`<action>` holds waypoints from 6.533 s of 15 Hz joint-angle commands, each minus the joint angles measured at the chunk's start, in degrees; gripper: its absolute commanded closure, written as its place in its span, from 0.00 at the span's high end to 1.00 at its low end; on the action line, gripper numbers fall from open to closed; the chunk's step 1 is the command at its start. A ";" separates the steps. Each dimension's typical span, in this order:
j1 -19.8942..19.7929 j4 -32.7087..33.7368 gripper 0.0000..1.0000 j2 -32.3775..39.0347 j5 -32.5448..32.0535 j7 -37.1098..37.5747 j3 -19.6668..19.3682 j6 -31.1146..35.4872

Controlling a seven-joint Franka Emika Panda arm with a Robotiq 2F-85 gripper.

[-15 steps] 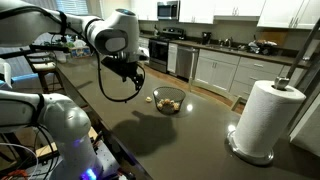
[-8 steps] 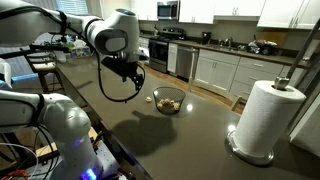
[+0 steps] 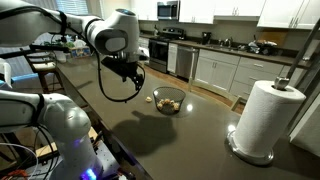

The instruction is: Move the hamburger toy on the counter to the right

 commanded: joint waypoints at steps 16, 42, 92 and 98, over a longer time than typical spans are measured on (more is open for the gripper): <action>0.22 13.62 1.00 29.61 -10.99 16.95 20.57 7.32; 1.52 23.81 1.00 50.85 -21.79 14.59 18.01 12.77; 4.34 22.11 0.06 47.96 -21.68 8.78 18.14 15.46; 4.84 22.26 0.05 41.31 -22.16 10.41 19.06 14.78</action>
